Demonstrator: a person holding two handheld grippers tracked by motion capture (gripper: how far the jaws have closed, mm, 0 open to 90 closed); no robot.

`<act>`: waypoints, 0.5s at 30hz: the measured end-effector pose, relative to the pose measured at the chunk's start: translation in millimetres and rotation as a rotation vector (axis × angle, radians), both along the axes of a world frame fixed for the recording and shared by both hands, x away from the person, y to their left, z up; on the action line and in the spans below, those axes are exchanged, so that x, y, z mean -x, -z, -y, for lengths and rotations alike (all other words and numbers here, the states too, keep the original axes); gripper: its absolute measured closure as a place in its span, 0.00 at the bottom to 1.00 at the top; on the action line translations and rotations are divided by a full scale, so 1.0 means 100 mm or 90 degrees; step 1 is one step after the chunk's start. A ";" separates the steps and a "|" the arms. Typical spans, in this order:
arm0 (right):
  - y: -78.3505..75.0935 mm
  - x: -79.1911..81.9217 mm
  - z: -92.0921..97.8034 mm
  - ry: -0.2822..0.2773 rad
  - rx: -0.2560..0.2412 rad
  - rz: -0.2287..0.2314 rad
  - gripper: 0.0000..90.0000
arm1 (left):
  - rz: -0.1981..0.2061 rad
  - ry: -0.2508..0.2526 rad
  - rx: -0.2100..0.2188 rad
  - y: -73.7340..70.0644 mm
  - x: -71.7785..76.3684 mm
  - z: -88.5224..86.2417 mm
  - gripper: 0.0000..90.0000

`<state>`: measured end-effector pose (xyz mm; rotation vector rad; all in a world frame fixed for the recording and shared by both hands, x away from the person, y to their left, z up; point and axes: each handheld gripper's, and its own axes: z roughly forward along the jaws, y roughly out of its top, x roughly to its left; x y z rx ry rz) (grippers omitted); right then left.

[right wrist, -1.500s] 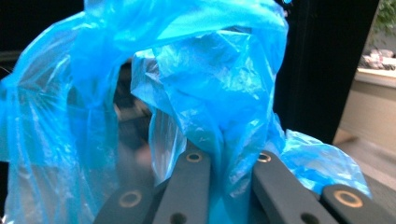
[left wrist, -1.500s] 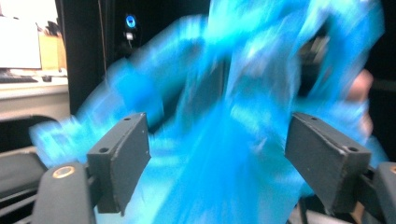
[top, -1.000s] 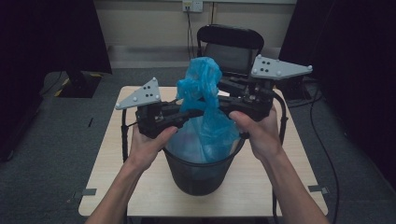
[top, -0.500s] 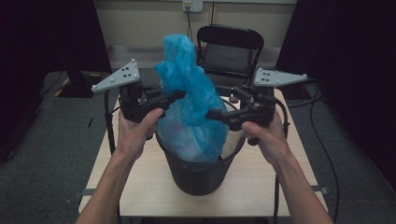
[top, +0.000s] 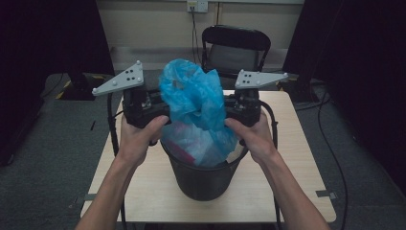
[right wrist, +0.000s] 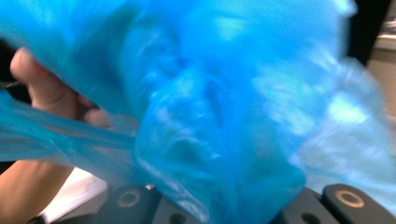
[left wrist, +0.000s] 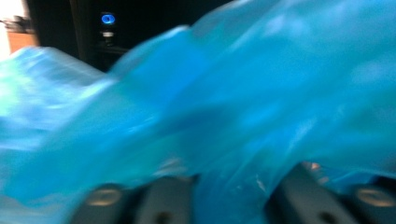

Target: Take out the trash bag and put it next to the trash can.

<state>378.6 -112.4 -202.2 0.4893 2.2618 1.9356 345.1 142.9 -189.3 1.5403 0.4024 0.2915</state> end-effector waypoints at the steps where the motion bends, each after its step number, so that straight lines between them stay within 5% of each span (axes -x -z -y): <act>1: -0.02 -0.01 0.05 0.010 -0.013 0.001 1.00 | -0.007 -0.012 -0.010 0.03 0.00 -0.02 0.59; 6: -0.15 -0.03 0.23 0.054 -0.042 0.015 1.00 | -0.033 -0.057 -0.062 0.22 -0.04 -0.10 0.32; 10: -0.23 -0.05 0.39 0.087 -0.056 0.023 1.00 | -0.051 -0.063 -0.067 0.39 -0.06 -0.21 0.31; 15: -0.23 -0.06 0.43 0.096 -0.042 0.033 1.00 | -0.037 -0.051 -0.008 0.28 -0.04 -0.34 0.25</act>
